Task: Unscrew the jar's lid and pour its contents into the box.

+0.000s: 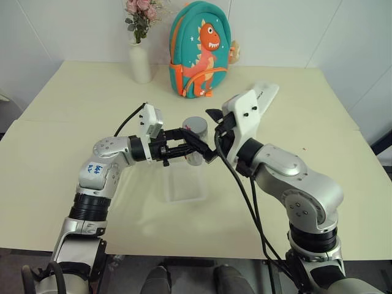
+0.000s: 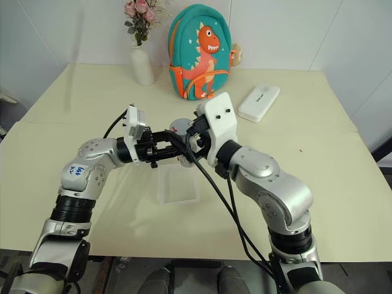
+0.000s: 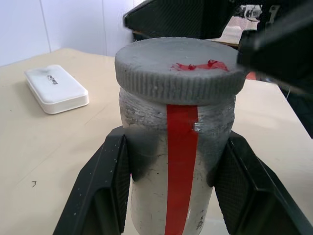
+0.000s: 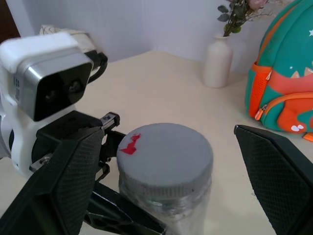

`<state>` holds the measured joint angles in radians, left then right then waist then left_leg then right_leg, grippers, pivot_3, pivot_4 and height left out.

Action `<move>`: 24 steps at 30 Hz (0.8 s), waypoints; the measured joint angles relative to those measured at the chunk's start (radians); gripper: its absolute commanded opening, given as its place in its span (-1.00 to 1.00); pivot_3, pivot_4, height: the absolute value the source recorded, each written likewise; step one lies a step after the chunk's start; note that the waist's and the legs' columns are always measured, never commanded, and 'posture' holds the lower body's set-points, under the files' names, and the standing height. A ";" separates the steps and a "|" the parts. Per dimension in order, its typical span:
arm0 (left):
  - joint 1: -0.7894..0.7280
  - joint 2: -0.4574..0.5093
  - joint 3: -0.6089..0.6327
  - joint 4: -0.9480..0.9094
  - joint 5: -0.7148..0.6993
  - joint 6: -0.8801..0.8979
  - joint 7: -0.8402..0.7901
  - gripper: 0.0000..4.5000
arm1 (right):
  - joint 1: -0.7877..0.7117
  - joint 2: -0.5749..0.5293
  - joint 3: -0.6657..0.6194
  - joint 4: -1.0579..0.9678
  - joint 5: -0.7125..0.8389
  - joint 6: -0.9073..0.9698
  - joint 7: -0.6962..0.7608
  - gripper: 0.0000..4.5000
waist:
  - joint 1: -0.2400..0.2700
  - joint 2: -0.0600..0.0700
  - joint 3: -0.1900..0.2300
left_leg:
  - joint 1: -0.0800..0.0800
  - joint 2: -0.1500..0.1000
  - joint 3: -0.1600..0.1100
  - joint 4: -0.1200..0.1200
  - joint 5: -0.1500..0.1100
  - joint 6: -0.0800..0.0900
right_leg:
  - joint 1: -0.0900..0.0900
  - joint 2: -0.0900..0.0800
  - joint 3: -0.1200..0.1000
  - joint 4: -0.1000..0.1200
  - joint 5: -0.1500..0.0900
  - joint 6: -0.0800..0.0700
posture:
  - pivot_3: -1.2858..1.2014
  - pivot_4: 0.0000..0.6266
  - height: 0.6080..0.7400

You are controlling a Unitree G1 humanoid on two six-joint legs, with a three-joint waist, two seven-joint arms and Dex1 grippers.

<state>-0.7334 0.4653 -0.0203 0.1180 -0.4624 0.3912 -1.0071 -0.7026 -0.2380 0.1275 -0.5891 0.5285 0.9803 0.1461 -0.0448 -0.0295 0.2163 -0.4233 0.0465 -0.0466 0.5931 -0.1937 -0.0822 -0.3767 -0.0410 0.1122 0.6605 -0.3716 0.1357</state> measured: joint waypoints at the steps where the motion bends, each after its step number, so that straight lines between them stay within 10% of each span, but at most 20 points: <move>1: 0.000 0.000 0.000 -0.002 0.000 0.002 0.000 -0.13 | 0.000 0.000 0.005 0.002 -0.003 -0.001 0.003 1.00 | -0.002 0.000 0.000 | 0.000 0.000 0.000 0.000 0.000 0.000 | 0.000 0.000 0.000 0.000 0.000 0.000 | 0.03 -0.52 1.00; 9: 0.006 0.007 -0.001 -0.031 0.018 -0.007 -0.011 -0.13 | -0.007 0.006 0.022 0.038 -0.046 -0.042 0.026 1.00 | -0.012 0.000 0.000 | 0.000 0.000 0.000 0.000 0.000 0.000 | 0.000 0.000 0.000 0.000 0.000 0.000 | 0.03 -0.52 1.00; 16: 0.013 0.009 0.000 -0.031 0.023 -0.012 -0.011 -0.13 | -0.007 0.020 0.030 0.046 -0.067 -0.055 0.045 0.15 | -0.012 0.000 0.000 | 0.000 0.000 0.000 -0.001 0.000 0.000 | 0.000 0.000 0.000 -0.001 0.000 0.000 | 0.03 -0.52 1.00; 24: 0.012 0.009 -0.001 -0.032 0.026 -0.021 -0.017 -0.13 | -0.006 0.004 0.020 0.044 -0.061 -0.057 0.095 0.14 | -0.011 0.000 0.000 | 0.000 0.000 0.000 -0.001 0.000 0.000 | 0.000 0.000 0.000 -0.001 0.000 0.000 | 0.03 -0.52 1.00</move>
<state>-0.7210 0.4741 -0.0215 0.0863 -0.4368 0.3703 -1.0240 -0.7086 -0.2340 0.1478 -0.5450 0.4676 0.9237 0.2416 -0.0560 -0.0295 0.2163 -0.4233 0.0465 -0.0466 0.5921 -0.1937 -0.0822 -0.3766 -0.0410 0.1122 0.6597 -0.3717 0.1356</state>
